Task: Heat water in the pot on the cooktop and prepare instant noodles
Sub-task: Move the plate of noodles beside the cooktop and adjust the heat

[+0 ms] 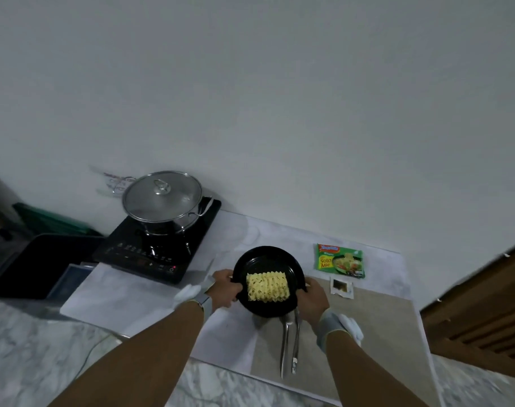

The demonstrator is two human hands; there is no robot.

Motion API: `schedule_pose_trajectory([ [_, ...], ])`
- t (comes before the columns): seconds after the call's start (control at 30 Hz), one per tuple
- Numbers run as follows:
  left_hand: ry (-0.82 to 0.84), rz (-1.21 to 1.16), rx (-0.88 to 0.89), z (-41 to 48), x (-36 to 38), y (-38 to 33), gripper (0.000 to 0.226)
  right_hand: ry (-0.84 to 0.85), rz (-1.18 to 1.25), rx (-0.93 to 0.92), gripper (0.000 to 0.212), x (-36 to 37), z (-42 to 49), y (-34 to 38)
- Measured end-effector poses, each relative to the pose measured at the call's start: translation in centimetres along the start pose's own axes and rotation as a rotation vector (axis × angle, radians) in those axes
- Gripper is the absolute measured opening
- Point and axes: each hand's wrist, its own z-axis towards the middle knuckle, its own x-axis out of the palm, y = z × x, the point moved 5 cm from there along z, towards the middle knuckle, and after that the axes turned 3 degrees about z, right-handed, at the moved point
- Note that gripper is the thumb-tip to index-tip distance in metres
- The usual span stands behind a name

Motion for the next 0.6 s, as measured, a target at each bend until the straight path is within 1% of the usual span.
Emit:
schedule_pose_trajectory([
  [0.1,-0.003,-0.003,-0.020,-0.2,-1.8,1.3,0.035,0.030,-0.035,-0.008,0.039,2.5,0.0,0.7],
  [0.2,-0.033,-0.027,-0.036,-0.3,-3.5,2.9,0.034,0.077,-0.080,-0.017,0.040,4.9,-0.1,1.1],
  [0.3,-0.083,-0.063,-0.049,-0.4,-5.1,4.5,0.019,0.136,-0.102,-0.020,0.037,7.2,-0.4,1.3],
  [0.4,-0.123,-0.084,-0.098,-0.2,-6.3,6.6,0.012,0.161,-0.115,-0.018,0.035,9.2,-0.6,1.2],
  [0.47,-0.144,-0.092,-0.131,0.0,-6.7,7.7,0.007,0.174,-0.145,-0.029,0.023,10.1,-0.7,1.2],
  [0.53,-0.145,-0.097,-0.153,0.2,-6.8,8.4,0.014,0.185,-0.157,-0.036,0.018,10.5,-0.6,1.0],
  [0.6,-0.142,-0.119,-0.175,0.4,-6.8,9.0,0.017,0.193,-0.148,-0.031,0.020,11.0,-0.5,0.8],
])
